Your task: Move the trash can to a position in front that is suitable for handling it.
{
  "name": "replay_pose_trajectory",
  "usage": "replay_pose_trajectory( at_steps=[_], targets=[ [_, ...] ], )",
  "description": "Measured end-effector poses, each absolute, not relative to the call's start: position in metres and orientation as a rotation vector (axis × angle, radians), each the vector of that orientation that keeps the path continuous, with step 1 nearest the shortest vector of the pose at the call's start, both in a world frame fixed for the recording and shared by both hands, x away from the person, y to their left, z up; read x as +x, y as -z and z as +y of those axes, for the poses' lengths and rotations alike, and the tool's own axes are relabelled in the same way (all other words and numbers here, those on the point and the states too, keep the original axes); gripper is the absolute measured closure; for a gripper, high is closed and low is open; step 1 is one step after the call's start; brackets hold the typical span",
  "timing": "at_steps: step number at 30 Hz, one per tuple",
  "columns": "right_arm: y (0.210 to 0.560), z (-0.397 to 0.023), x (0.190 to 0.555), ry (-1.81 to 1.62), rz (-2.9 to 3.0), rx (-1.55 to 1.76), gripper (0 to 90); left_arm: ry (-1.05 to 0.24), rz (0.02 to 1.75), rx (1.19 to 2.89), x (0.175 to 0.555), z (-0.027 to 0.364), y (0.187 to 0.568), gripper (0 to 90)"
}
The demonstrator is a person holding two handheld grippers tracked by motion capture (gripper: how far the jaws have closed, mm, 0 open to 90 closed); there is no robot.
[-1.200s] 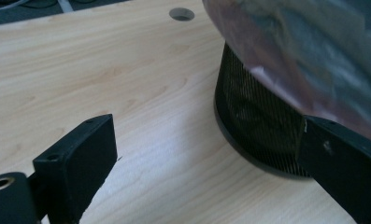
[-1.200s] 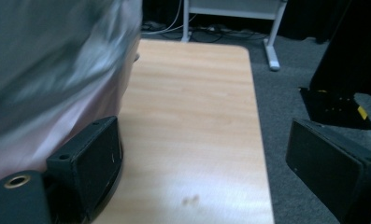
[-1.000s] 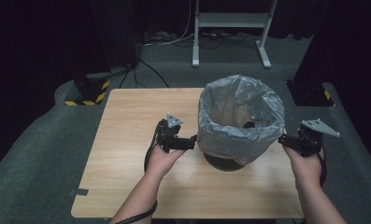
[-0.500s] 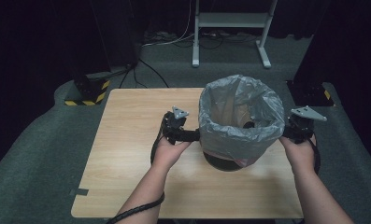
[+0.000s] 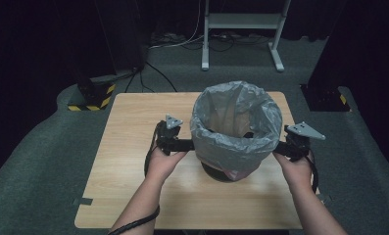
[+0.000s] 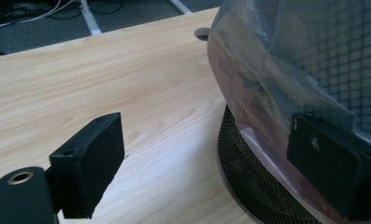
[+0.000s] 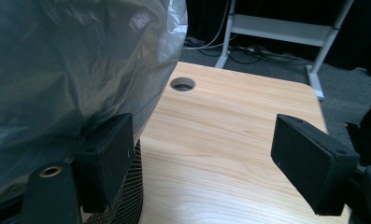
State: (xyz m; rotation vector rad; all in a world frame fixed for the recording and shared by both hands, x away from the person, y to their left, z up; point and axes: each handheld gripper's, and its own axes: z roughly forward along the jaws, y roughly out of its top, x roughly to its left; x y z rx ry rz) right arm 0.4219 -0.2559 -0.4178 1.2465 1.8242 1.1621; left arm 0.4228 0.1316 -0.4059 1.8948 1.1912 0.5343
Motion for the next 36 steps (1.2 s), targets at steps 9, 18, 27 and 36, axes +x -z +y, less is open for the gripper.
replay_pose_trajectory(
  at_steps=[9, 18, 27, 36],
  targets=[
    [0.419, -0.232, 0.417, -1.137, 1.842, 1.219, 17.0, -0.556, 1.227, 1.886, 0.415, 0.159, 0.409, 10.7],
    [0.435, -0.24, 0.402, -1.116, 1.879, 1.256, 15.1, -0.53, 1.304, 1.916, 0.395, 0.198, 0.448, 10.5],
    [0.485, -0.256, 0.384, -1.017, 1.988, 1.362, 15.1, -0.512, 1.385, 2.015, 0.371, 0.226, 0.501, 10.4],
    [0.522, -0.259, 0.383, -0.908, 2.14, 1.423, 13.4, -0.538, 1.394, 2.039, 0.36, 0.232, 0.524, 5.1]
  ],
)
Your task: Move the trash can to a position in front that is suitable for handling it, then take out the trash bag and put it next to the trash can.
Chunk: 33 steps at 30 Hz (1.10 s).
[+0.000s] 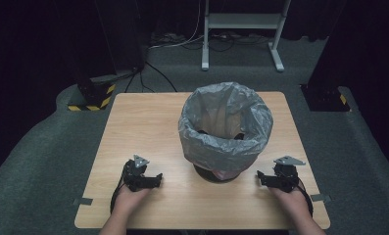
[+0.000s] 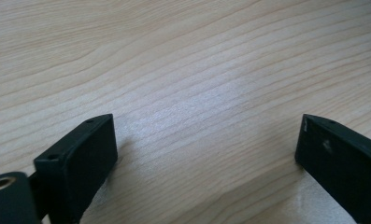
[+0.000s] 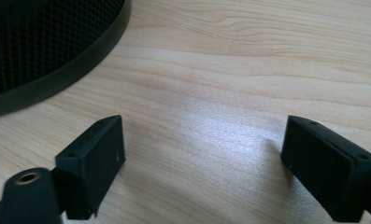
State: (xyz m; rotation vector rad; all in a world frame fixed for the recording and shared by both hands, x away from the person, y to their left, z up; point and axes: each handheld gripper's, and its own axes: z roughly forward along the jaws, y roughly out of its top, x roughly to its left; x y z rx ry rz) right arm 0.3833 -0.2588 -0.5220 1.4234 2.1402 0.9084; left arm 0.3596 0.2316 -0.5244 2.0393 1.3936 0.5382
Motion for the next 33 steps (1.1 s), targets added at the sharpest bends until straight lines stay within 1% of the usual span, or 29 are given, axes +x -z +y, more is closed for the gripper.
replay_pose_trajectory(
  at_steps=[4, 13, 23, 27, 30, 31, 32, 33],
  targets=[
    [0.523, -0.255, 0.383, -0.888, 2.135, 1.404, 11.6, -0.548, 1.398, 2.026, 0.358, 0.232, 0.527, 0.1],
    [0.523, -0.255, 0.383, -0.892, 2.14, 1.4, 11.3, -0.543, 1.398, 2.026, 0.358, 0.232, 0.527, 0.1],
    [0.522, -0.256, 0.382, -0.893, 2.135, 1.422, 13.3, -0.537, 1.4, 2.04, 0.357, 0.232, 0.526, 0.0],
    [0.518, -0.257, 0.382, -0.907, 2.119, 1.407, 13.4, -0.518, 1.401, 2.057, 0.357, 0.233, 0.523, 0.3],
    [0.508, -0.257, 0.379, -0.944, 2.087, 1.364, 13.4, -0.507, 1.392, 2.035, 0.354, 0.234, 0.519, 1.6],
    [0.499, -0.259, 0.376, -0.98, 2.041, 1.344, 13.6, -0.502, 1.372, 2.02, 0.352, 0.233, 0.512, 1.8],
    [0.499, -0.259, 0.376, -0.98, 2.041, 1.344, 13.6, -0.502, 1.372, 2.02, 0.352, 0.233, 0.512, 2.3],
    [0.489, -0.26, 0.373, -1.011, 2.009, 1.321, 13.8, -0.507, 1.359, 1.996, 0.351, 0.233, 0.507, 3.0]
  ],
)
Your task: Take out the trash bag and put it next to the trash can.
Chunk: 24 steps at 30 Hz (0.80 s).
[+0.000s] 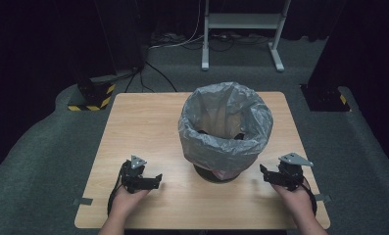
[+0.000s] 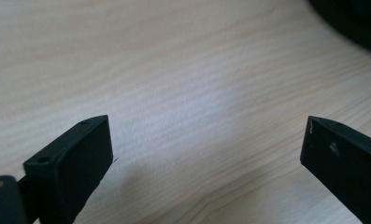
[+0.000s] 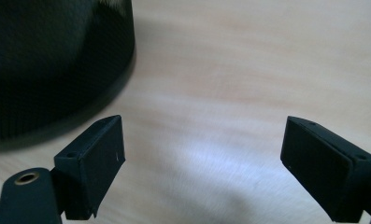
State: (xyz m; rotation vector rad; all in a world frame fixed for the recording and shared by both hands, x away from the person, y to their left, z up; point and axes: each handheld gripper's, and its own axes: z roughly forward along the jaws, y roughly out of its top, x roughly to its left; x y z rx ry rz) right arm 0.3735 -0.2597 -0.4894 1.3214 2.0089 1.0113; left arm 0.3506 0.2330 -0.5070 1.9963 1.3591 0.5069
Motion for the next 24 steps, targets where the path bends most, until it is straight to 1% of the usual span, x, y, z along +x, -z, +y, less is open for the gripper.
replay_pose_trajectory(
  at_steps=[1, 2, 3, 9, 10, 12, 19, 20, 24],
  targets=[
    [0.489, -0.26, 0.373, -1.011, 2.009, 1.321, 13.8, -0.512, 1.349, 1.979, 0.35, 0.233, 0.503, 3.0],
    [0.48, -0.26, 0.37, -1.041, 1.989, 1.284, 13.7, -0.521, 1.33, 1.94, 0.348, 0.232, 0.494, 5.7],
    [0.476, -0.26, 0.368, -1.045, 1.98, 1.27, 13.7, -0.529, 1.321, 1.92, 0.346, 0.232, 0.489, 6.5],
    [0.447, -0.261, 0.358, -1.131, 1.887, 1.22, 13.6, -0.557, 1.235, 1.83, 0.337, 0.226, 0.466, 6.5],
    [0.447, -0.261, 0.358, -1.131, 1.887, 1.22, 13.6, -0.557, 1.235, 1.83, 0.337, 0.226, 0.466, 6.5],
    [0.435, -0.26, 0.352, -1.166, 1.857, 1.187, 13.6, -0.579, 1.194, 1.785, 0.333, 0.223, 0.453, 6.5],
    [0.412, -0.258, 0.343, -1.212, 1.801, 1.123, 13.7, -0.574, 1.141, 1.701, 0.327, 0.216, 0.431, 7.5],
    [0.409, -0.258, 0.342, -1.224, 1.787, 1.116, 13.7, -0.589, 1.119, 1.681, 0.325, 0.214, 0.423, 8.0],
    [0.398, -0.259, 0.337, -1.27, 1.73, 1.093, 13.7, -0.643, 1.07, 1.647, 0.321, 0.206, 0.411, 8.8]
  ],
)
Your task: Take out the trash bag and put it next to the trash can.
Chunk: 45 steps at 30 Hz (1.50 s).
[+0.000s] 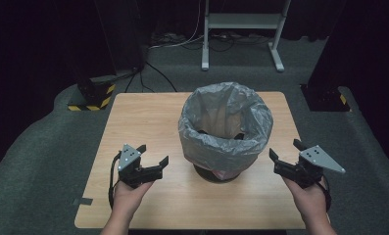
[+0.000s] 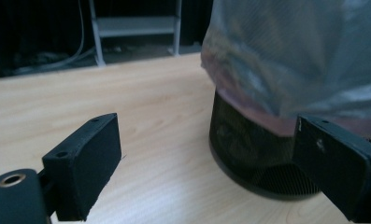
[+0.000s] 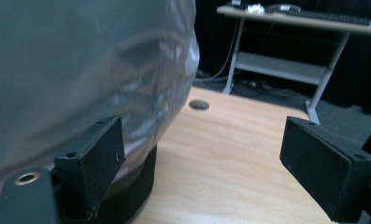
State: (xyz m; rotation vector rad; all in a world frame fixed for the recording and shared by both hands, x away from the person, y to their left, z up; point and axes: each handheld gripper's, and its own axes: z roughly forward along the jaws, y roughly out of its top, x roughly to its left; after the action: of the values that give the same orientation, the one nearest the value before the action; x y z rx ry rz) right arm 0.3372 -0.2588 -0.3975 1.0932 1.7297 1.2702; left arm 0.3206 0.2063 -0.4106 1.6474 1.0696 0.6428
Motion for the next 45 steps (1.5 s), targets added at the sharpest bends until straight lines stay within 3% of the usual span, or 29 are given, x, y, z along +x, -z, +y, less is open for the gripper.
replay_pose_trajectory(
  at_steps=[10, 17, 22, 24, 33, 34, 36, 41, 45],
  targets=[
    [0.368, -0.265, 0.329, -1.36, 1.631, 1.027, 13.7, -0.657, 0.974, 1.496, 0.313, 0.189, 0.373, 14.2],
    [0.33, -0.26, 0.333, -1.439, 1.569, 0.957, 16.1, -0.626, 0.92, 1.411, 0.329, 0.161, 0.338, 16.6],
    [0.311, -0.241, 0.343, -1.443, 1.572, 0.914, 25.7, -0.663, 0.941, 1.406, 0.336, 0.147, 0.327, 23.9],
    [0.306, -0.225, 0.351, -1.407, 1.57, 0.901, 36.5, -0.683, 0.962, 1.403, 0.339, 0.142, 0.326, 33.3],
    [0.315, -0.204, 0.38, -1.372, 1.613, 1.034, 53.5, -0.655, 1.032, 1.352, 0.349, 0.137, 0.333, 61.9],
    [0.315, -0.204, 0.38, -1.372, 1.613, 1.034, 53.5, -0.652, 1.032, 1.345, 0.348, 0.136, 0.334, 61.9],
    [0.318, -0.202, 0.385, -1.347, 1.646, 1.06, 61.7, -0.663, 1.034, 1.335, 0.347, 0.133, 0.333, 73.4],
    [0.32, -0.201, 0.384, -1.316, 1.62, 1.074, 84.0, -0.684, 1.036, 1.321, 0.347, 0.13, 0.333, 88.2],
    [0.321, -0.202, 0.382, -1.311, 1.605, 1.048, 88.5, -0.677, 1.034, 1.327, 0.348, 0.13, 0.332, 90.0]
  ],
)
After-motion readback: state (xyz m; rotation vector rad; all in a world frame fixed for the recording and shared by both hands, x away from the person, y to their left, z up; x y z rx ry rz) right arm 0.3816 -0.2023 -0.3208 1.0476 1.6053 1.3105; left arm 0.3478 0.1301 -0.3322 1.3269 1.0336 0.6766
